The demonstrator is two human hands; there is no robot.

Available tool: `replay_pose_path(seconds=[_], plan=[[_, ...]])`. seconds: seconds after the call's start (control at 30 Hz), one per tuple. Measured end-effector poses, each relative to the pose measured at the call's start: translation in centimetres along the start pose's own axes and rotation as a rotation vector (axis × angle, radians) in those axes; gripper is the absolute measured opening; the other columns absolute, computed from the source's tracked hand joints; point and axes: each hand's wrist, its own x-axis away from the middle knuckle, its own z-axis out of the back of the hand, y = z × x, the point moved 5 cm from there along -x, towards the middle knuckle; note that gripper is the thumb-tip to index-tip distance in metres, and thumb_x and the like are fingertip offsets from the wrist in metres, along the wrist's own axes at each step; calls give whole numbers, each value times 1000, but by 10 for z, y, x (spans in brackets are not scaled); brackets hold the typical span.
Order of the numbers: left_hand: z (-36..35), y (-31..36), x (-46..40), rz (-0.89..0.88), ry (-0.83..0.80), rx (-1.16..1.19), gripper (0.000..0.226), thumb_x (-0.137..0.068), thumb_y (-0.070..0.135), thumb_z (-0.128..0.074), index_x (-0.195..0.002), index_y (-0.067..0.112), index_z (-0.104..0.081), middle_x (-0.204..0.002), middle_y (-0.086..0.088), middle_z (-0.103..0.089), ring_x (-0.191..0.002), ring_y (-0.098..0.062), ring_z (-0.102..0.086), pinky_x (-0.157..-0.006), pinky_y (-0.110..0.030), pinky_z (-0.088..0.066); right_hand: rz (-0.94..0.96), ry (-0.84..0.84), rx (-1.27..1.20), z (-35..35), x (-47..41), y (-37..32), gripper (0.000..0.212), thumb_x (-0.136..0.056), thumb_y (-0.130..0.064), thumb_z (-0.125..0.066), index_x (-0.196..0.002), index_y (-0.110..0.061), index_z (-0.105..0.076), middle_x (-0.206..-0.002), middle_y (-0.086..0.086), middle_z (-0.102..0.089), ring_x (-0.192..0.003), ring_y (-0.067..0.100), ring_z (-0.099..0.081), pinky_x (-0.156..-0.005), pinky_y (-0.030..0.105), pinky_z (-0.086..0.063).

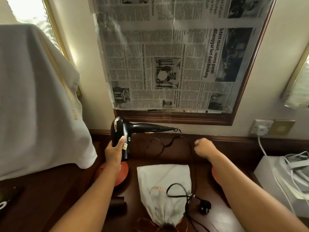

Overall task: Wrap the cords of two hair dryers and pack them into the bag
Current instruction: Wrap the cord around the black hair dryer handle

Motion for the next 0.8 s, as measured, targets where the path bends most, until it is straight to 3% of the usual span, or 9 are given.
replay_pose_path(seconds=[0.07,0.17,0.27,0.37,0.43,0.53,0.63,0.7,0.8], plan=[[-5,2,-5,-11,-9,-3,31,-87,30,-69,-111,11,-66,-97,-9,-70,-85,-22,-67,-78,-36,-56,204,155,-76,14,2,-26,55,-88,-2,-53,-142,-6,-43,-147,14,-41,-135,30,-40,-108,32,-34],[-12,2,-10,-9,-23,-4,30,-84,36,-72,-107,17,-69,-99,-10,-72,-91,-27,-69,-85,-44,-57,360,216,-344,19,15,-56,56,-89,1,-56,-142,-11,-44,-140,5,-48,-128,20,-46,-96,19,-35],[-19,1,-11,4,-38,6,26,-83,38,-72,-102,20,-68,-99,-9,-72,-93,-28,-69,-87,-47,-56,308,174,-478,5,18,-64,41,-93,-6,-55,-134,-13,-52,-124,3,-60,-111,14,-55,-87,20,-40],[-27,2,-7,9,-54,16,27,-85,36,-71,-105,19,-67,-100,-9,-72,-95,-28,-69,-87,-46,-56,197,142,-785,-3,15,-55,24,-96,-7,-53,-118,-11,-62,-108,4,-69,-106,16,-62,-98,28,-46],[-27,-2,-5,21,-53,17,25,-84,37,-71,-103,21,-67,-99,-9,-72,-94,-29,-69,-86,-47,-56,160,114,-826,-6,16,-53,17,-98,-9,-50,-105,-10,-66,-97,3,-71,-99,14,-63,-97,29,-46],[-26,-14,0,58,-43,21,32,-82,43,-71,-102,19,-68,-96,-12,-72,-90,-33,-70,-83,-54,-56,194,78,-903,-8,21,-58,16,-99,-8,-49,-97,-12,-65,-89,7,-70,-84,11,-63,-77,19,-49],[-29,-21,4,94,-49,26,38,-85,44,-68,-111,15,-66,-99,-14,-71,-93,-36,-69,-84,-55,-56,276,-9,-974,-5,25,-69,13,-95,-8,-54,-95,-15,-64,-86,8,-69,-66,9,-55,-71,26,-47],[-30,-21,8,103,-57,24,39,-88,44,-64,-114,16,-64,-102,-13,-70,-95,-35,-68,-86,-53,-56,286,-26,-968,-3,26,-73,7,-94,-16,-58,-96,-17,-65,-84,7,-67,-61,11,-48,-69,29,-44],[-33,-18,13,72,-49,-7,37,-91,43,-60,-117,17,-61,-107,-11,-69,-99,-29,-66,-83,-41,-56,235,39,-1001,-1,27,-73,22,-93,-34,-59,-93,-13,-67,-78,8,-60,-60,13,-47,-64,32,-43]])
